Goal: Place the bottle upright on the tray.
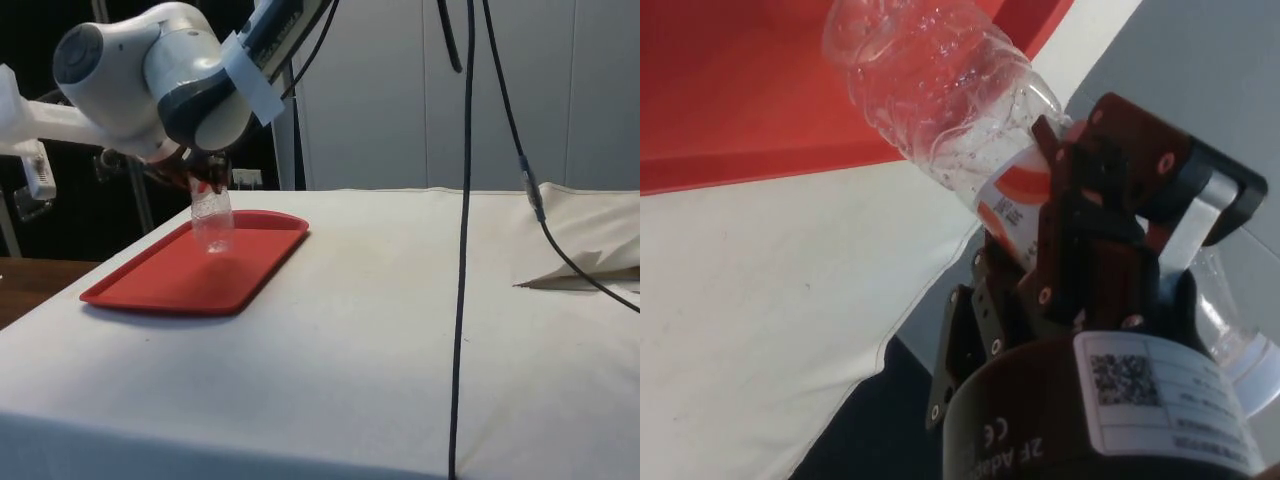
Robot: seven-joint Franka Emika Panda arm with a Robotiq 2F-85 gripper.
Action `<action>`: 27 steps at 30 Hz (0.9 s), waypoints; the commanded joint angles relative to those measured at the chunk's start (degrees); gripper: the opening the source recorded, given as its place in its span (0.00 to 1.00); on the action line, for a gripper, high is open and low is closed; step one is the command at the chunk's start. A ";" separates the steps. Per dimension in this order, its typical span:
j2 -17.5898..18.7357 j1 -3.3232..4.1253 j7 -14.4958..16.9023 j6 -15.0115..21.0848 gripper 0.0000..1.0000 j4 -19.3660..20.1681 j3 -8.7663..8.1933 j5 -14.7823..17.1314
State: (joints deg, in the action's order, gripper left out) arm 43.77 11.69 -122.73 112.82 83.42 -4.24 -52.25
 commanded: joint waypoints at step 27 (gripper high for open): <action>3.21 -0.11 0.80 -2.18 0.03 -3.50 0.17 -0.23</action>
State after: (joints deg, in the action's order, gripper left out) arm 46.87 11.69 -121.87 110.29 79.98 -4.18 -52.65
